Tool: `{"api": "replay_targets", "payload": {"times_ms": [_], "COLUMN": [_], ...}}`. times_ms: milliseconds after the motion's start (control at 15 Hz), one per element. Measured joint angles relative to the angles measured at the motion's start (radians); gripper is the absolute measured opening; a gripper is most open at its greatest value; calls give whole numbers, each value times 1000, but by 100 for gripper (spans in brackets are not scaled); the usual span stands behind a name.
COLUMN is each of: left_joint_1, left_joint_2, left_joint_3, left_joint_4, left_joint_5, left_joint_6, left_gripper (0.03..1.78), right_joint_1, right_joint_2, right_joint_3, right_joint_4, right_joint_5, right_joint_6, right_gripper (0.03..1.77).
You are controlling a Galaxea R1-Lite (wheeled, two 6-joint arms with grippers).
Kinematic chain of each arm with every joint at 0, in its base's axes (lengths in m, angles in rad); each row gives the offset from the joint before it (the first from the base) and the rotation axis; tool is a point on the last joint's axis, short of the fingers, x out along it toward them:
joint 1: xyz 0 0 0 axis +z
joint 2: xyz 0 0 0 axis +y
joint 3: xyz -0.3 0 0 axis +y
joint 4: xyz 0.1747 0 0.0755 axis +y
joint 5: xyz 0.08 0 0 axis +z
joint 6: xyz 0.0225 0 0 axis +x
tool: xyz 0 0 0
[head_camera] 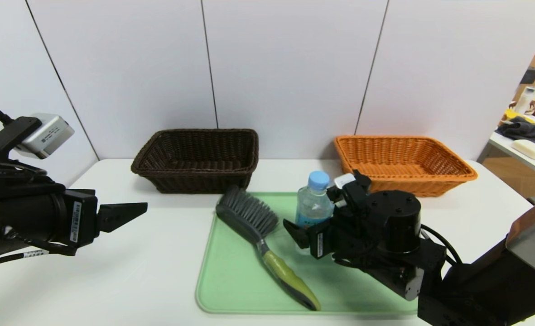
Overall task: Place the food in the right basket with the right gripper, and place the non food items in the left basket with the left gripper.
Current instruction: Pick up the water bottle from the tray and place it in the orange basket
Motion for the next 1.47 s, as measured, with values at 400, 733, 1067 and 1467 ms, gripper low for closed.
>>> {"api": "replay_targets", "payload": {"times_ms": [400, 733, 1067, 1467], "left_joint_1": [-6, -8, -9, -11], "left_joint_2": [-1, 0, 0, 7], "left_joint_3": [4, 12, 12, 11], "left_joint_4": [2, 2, 0, 0], "left_joint_5": [-1, 0, -1, -1], "left_joint_6": [0, 0, 0, 0], "left_gripper": [169, 169, 169, 169], "right_joint_1": [2, 4, 4, 2], "right_joint_2": [1, -3, 3, 4], "right_joint_3": [-7, -8, -5, -3], "right_joint_4": [-1, -30, -36, -36], "right_joint_5": [4, 5, 5, 7], "right_joint_6": [-1, -1, -3, -3], "right_gripper": [171, 171, 124, 85]}}
